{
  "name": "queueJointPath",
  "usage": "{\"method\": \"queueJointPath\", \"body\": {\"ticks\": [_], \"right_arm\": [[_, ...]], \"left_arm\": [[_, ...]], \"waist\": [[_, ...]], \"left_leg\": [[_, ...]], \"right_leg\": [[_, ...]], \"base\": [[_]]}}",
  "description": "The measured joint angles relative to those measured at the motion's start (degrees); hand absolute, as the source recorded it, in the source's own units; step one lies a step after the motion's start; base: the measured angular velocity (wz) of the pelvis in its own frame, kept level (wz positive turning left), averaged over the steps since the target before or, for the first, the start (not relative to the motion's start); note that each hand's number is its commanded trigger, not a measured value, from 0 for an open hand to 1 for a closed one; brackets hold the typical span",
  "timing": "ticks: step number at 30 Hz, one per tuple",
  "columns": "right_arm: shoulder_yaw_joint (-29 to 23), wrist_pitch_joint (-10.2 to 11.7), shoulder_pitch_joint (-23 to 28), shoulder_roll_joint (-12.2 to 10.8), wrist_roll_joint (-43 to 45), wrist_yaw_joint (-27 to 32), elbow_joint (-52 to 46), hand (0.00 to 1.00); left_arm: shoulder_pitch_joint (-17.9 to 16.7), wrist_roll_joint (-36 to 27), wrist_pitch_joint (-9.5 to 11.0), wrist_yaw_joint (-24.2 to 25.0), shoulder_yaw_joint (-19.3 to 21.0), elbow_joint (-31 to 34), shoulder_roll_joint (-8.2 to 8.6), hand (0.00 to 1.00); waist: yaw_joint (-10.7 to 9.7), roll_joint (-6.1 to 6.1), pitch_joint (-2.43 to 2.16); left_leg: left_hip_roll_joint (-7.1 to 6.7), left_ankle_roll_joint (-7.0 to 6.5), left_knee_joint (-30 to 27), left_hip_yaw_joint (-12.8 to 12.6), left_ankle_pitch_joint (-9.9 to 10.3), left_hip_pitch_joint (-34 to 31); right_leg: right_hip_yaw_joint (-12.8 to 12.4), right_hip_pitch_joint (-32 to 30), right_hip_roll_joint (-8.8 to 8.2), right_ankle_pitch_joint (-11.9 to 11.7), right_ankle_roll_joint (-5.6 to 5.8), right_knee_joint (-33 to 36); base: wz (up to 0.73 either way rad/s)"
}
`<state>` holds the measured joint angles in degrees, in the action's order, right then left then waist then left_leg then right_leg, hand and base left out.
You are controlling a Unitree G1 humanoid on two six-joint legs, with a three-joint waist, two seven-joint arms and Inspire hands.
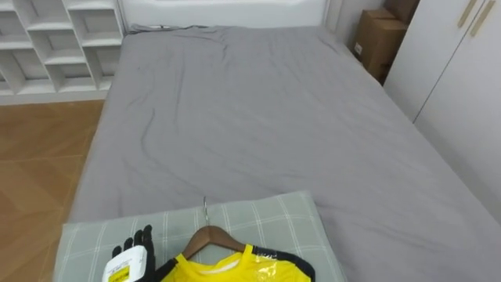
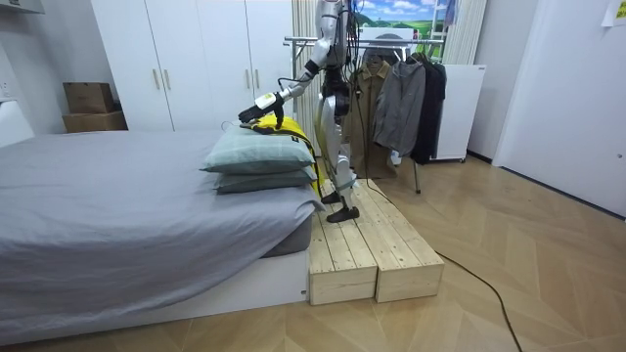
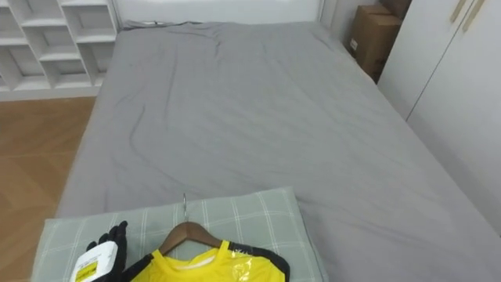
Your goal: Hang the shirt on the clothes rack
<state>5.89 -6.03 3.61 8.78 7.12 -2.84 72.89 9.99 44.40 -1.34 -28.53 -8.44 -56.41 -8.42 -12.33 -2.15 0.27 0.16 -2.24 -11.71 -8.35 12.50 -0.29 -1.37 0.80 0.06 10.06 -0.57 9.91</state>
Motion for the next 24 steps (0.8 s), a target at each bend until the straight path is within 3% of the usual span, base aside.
{"method": "queueJointPath", "body": {"ticks": [12,24], "right_arm": [[2.62,0.43,-0.23,-0.11,-4.79,0.80,1.90,0.00],[4.37,0.62,-1.47,-0.11,-6.84,0.90,2.00,0.00]], "left_arm": [[3.80,0.02,0.00,0.58,-0.05,-2.63,-0.31,0.00],[6.11,-2.57,0.03,1.84,-2.54,-5.26,-1.23,0.00]], "waist": [[-0.16,-0.72,0.34],[-0.07,-1.21,0.52]], "left_leg": [[0.09,0.11,-0.08,0.48,-0.19,-3.11],[0.24,0.09,-0.12,0.35,-0.24,-4.85]], "right_leg": [[0.61,-2.90,-0.05,-0.05,-0.09,0.02],[0.56,-5.10,0.00,-0.05,-0.09,0.80]], "base": [[0.01],[0.00]]}}
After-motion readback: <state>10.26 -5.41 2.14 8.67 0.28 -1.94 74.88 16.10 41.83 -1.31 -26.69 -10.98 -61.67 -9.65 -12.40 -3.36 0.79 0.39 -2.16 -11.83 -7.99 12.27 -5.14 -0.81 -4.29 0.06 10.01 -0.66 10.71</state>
